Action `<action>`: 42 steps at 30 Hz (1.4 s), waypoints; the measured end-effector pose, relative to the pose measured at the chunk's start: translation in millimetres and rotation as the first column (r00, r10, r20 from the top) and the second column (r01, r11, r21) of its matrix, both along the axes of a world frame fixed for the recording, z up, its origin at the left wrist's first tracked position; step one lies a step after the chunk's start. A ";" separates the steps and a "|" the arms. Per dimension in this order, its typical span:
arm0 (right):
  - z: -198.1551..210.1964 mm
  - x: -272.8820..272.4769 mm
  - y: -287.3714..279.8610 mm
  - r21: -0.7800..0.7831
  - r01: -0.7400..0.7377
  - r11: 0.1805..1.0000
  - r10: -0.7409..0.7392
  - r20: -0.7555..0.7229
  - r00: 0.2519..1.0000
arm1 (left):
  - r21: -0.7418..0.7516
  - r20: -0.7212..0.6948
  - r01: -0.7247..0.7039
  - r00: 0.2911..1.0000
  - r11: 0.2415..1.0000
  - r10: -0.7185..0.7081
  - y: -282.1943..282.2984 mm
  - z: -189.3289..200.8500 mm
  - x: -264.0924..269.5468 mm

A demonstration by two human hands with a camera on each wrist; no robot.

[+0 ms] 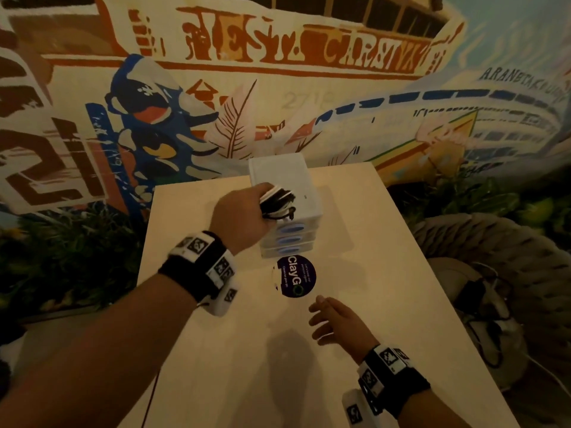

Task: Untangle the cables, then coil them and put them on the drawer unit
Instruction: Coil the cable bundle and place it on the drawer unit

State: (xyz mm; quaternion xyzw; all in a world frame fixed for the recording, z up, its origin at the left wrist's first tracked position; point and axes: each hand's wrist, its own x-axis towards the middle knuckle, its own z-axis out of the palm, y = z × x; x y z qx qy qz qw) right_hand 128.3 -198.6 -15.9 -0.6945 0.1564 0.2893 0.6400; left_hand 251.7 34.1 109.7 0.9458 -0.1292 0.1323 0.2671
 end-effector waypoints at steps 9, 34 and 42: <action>-40.9 96.3 30.9 0.288 0.438 0.852 -0.339 -0.335 0.879 | 0.347 -0.141 0.065 0.990 0.935 -0.016 -16.6 -15.9 85.1; -71.2 151.4 103.8 0.469 0.847 0.251 -0.525 -0.669 0.527 | 0.407 -0.304 0.054 0.950 0.912 0.079 -35.6 -35.4 116.9; -80.9 117.8 94.8 0.516 0.833 0.201 -0.533 -0.656 0.535 | 0.393 -0.271 0.010 0.957 0.920 0.105 -37.8 -38.0 118.3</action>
